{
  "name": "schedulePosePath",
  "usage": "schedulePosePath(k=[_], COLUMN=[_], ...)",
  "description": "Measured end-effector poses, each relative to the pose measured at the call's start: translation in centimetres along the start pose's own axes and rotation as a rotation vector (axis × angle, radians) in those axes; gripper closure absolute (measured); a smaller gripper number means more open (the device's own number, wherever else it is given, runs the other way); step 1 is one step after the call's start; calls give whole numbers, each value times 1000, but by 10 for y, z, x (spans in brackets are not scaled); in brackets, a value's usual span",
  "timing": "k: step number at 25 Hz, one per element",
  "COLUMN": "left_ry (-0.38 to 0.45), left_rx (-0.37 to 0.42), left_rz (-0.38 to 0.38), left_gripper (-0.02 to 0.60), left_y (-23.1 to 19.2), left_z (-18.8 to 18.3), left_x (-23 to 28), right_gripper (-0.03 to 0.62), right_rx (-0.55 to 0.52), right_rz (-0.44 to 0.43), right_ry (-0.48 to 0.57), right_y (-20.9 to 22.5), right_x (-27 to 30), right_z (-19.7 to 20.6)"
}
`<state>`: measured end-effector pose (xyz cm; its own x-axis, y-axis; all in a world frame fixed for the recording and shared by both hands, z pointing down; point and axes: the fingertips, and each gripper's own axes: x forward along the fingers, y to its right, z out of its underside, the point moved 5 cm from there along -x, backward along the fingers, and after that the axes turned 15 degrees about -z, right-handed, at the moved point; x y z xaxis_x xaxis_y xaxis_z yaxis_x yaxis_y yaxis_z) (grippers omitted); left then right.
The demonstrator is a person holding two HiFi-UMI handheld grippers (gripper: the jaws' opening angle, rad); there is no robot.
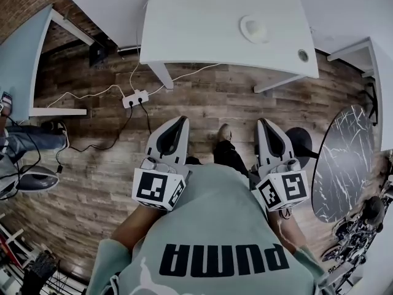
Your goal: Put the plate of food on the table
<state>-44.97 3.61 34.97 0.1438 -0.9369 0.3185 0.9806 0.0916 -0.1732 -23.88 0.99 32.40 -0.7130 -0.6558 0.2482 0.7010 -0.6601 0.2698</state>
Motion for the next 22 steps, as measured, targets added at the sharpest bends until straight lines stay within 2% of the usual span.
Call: schedulePosePath(k=[10, 22], left_ry=[5, -1], left_rx=[17, 61], left_rz=[-81, -135], left_gripper=[577, 577], left_y=[38, 96], left_z=[-14, -33], left_x=[55, 115], right_gripper=[588, 588], right_rx=[-30, -80], right_rz=[-75, -157], right_ry=[8, 24], right_y=[77, 158], right_x=[12, 12], right_z=[-20, -48])
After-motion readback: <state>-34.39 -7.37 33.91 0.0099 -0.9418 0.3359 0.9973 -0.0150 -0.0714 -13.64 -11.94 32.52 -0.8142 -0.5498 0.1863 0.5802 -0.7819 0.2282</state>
